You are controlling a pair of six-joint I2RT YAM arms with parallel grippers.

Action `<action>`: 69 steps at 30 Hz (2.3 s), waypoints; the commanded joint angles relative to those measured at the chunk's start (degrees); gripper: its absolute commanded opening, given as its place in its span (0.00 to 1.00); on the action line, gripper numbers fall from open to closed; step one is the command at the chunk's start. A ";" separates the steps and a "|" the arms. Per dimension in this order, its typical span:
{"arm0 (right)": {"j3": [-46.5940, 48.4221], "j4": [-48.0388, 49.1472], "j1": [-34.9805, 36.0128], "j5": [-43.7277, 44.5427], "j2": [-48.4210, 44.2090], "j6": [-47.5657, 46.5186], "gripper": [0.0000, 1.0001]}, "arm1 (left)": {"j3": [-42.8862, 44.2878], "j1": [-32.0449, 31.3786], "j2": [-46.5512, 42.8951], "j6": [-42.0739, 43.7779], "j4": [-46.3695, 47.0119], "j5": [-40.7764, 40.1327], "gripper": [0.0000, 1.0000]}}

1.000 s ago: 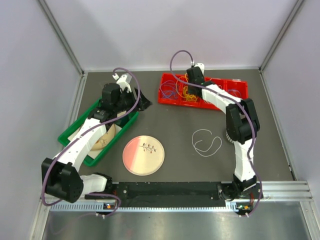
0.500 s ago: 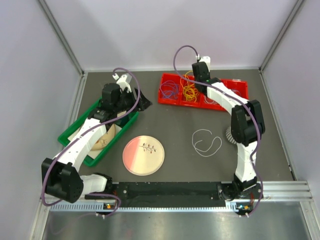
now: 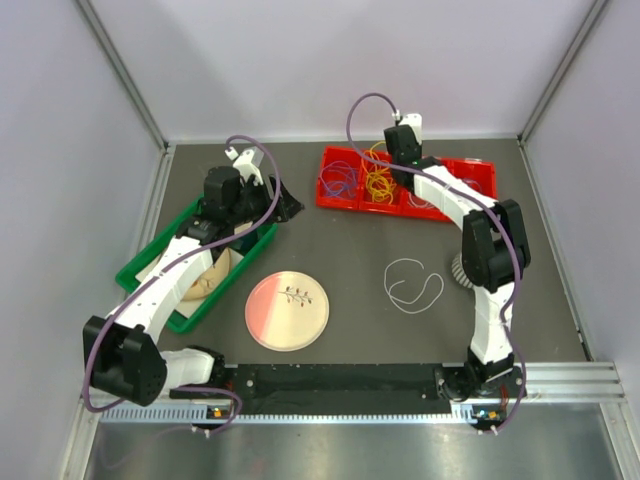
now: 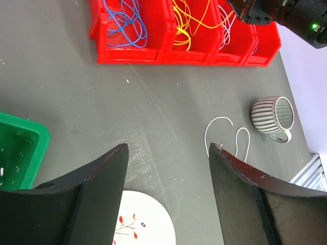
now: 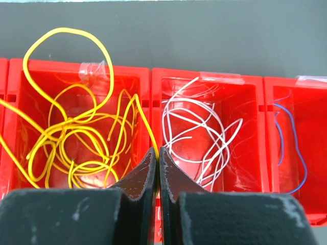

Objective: Untangle the cables

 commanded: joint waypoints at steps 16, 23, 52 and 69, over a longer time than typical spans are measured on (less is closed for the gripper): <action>4.16 0.75 -0.24 -7.44 5.64 2.12 0.10 | 1.47 0.25 -0.73 0.44 1.20 0.73 0.69; 3.89 0.75 -0.24 -8.23 1.86 3.36 0.29 | 1.55 0.25 -0.38 0.61 1.38 0.73 0.69; 17.77 -5.05 4.77 -13.15 9.24 4.15 0.68 | 0.85 0.25 -1.61 1.32 0.59 -0.67 0.70; 20.33 -7.69 4.77 -10.61 12.67 3.88 0.58 | 0.85 0.34 -2.14 1.58 -0.12 -1.11 0.70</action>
